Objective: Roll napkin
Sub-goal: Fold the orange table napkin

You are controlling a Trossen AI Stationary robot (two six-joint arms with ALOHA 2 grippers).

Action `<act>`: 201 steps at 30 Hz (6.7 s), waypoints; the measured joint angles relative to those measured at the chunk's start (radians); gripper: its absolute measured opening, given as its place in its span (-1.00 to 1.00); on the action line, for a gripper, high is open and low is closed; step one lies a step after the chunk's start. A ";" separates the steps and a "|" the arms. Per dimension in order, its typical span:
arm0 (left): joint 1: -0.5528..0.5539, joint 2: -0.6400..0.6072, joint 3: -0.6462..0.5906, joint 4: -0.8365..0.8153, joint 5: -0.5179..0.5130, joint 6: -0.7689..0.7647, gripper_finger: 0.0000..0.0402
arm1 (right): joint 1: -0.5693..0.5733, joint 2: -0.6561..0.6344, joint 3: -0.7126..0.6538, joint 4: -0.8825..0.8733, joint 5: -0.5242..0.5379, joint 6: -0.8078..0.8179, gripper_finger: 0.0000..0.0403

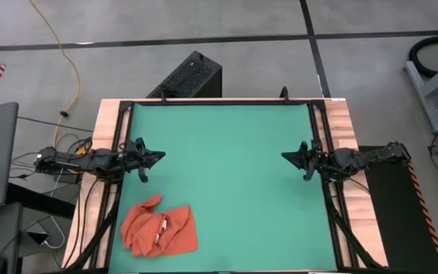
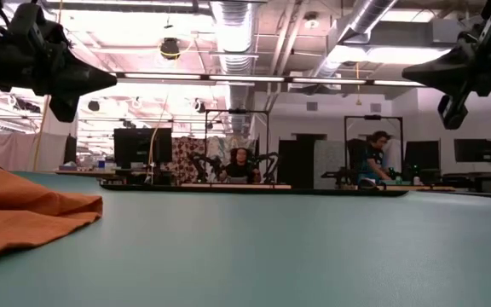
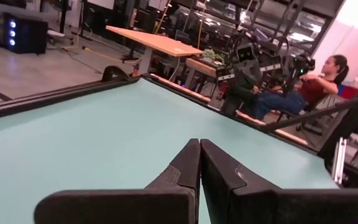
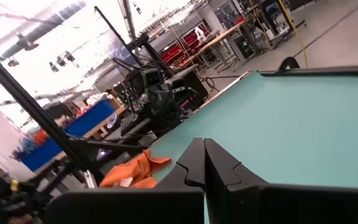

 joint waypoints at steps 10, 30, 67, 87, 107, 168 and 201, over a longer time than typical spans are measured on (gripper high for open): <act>0.000 0.000 0.000 0.014 -0.102 -0.104 -1.00 | -0.001 0.000 0.000 0.044 0.003 -0.114 -0.94; -0.001 0.008 0.018 -0.056 -0.181 -0.098 -1.00 | 0.002 0.000 0.077 0.175 -0.001 -0.421 -0.68; 0.000 0.008 0.168 0.050 0.132 0.198 -0.71 | 0.001 0.000 0.079 0.243 -0.014 -0.526 -0.36; -0.001 0.267 0.607 -0.446 0.345 0.108 -0.47 | 0.002 0.709 0.787 -0.007 -0.105 -0.631 0.12; -0.002 0.485 0.740 -0.752 0.414 0.005 -0.47 | 0.028 1.858 1.336 -0.020 -0.484 -0.595 0.11; -0.002 0.491 0.738 -0.803 0.222 -0.024 -0.47 | 0.107 2.234 1.618 -0.148 -0.394 -0.634 -0.95; -0.112 0.944 0.529 -0.107 0.210 0.100 -0.48 | -0.221 1.570 1.626 -0.868 0.348 -0.249 -0.98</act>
